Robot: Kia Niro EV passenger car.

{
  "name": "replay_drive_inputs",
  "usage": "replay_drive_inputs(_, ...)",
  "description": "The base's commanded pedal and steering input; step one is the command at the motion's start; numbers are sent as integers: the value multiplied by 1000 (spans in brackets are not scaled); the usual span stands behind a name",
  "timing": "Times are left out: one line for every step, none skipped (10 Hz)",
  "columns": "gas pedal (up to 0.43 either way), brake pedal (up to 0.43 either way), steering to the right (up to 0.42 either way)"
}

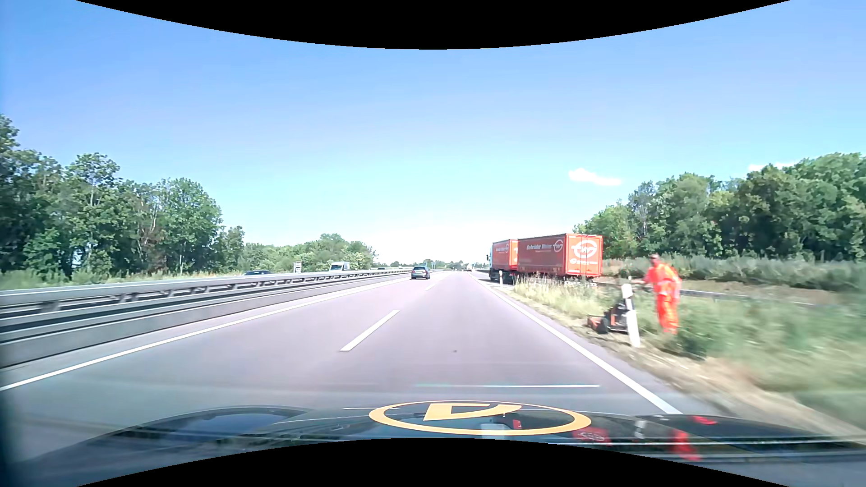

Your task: Follow the waypoints while adhering to traffic rules and regulations

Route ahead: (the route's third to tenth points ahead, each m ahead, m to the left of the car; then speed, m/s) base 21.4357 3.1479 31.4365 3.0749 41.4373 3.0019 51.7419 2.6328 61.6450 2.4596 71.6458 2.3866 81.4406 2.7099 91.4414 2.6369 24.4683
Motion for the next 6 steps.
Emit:
replay_drive_inputs(531,0,0)
replay_drive_inputs(559,0,0)
replay_drive_inputs(579,0,0)
replay_drive_inputs(579,0,-1)
replay_drive_inputs(591,0,-1)
replay_drive_inputs(591,0,-1)
